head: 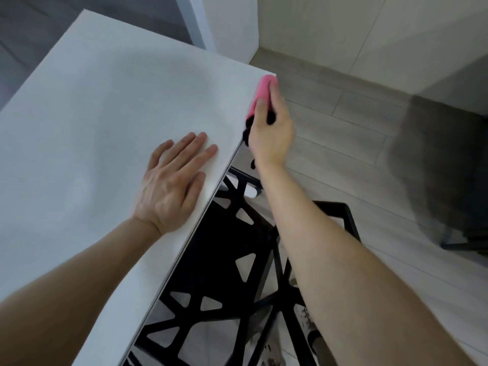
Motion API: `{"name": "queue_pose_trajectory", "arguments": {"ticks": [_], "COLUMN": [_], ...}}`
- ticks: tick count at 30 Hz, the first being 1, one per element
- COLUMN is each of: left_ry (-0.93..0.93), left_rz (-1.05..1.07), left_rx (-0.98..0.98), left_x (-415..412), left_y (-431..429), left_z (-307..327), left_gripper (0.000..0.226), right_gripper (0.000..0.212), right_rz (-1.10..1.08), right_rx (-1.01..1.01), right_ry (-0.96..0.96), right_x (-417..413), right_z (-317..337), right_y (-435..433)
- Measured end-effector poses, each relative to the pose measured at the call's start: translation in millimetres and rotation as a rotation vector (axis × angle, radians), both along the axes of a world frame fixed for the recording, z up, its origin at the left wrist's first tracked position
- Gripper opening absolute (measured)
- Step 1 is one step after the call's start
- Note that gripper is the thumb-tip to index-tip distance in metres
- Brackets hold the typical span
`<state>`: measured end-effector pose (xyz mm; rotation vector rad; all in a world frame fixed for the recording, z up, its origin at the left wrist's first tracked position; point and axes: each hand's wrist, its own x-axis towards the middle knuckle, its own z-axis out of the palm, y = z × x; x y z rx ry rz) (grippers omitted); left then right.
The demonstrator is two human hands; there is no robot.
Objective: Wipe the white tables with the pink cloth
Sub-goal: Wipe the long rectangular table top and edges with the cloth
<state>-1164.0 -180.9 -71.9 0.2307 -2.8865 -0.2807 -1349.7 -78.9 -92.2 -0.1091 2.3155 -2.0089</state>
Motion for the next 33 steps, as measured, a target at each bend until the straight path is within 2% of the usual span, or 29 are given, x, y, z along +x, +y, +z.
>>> {"name": "queue_pose_trajectory", "arguments": {"ticks": [2, 5, 7, 9, 11, 15, 17, 19, 22, 24, 26, 31, 33], "left_ry": [0.020, 0.126, 0.183, 0.184, 0.162, 0.089, 0.059, 0.078, 0.093, 0.086, 0.106, 0.139, 0.139], "left_rz": [0.004, 0.031, 0.090, 0.137, 0.144, 0.027, 0.034, 0.081, 0.079, 0.071, 0.065, 0.061, 0.055], "left_rx": [0.007, -0.026, -0.053, -0.006, 0.047, 0.016, 0.027, 0.083, 0.082, 0.095, 0.088, 0.076, 0.073], "left_x": [0, 4, 11, 19, 39, 104, 122, 126, 122, 123, 122, 122, 122], "left_y": [-1, -5, -2, 5, 11, 17, 22, 27, 29, 27, 26, 27, 25], "left_z": [-2, -4, -4, -2, 3, 7, 0, -5, -4, -3, -3, -6, -7], "left_gripper": [0.050, 0.039, 0.033, 0.033, 0.034, 0.033, 0.040, 0.045, 0.045, 0.045, 0.044, 0.041, 0.041], "right_gripper": [0.044, 0.044, 0.045, 0.046, 0.045, 0.045, 0.046, 0.045, 0.047, 0.047, 0.046, 0.045, 0.046], "right_rz": [-0.024, -0.044, 0.039, 0.146, 0.167, 0.035, 0.013, -0.004, 0.103, 0.192, 0.179, -0.030, -0.070], "right_rx": [-0.044, -0.105, -0.103, -0.090, -0.044, 0.053, 0.089, 0.038, 0.005, 0.007, 0.011, 0.083, 0.041], "right_ry": [0.014, -0.015, -0.024, 0.017, 0.045, 0.040, -0.005, -0.020, -0.026, 0.034, 0.067, -0.050, -0.053], "right_x": [10, 104, 185, 222, 194, 69, 53, 96, 224, 281, 266, 109, 114], "right_z": [1, 3, 6, 8, 7, 7, 10, 10, 14, 17, 13, 1, 4], "right_y": [0, 9, 28, 46, 43, 9, 6, 11, 34, 56, 53, 8, 5]}}
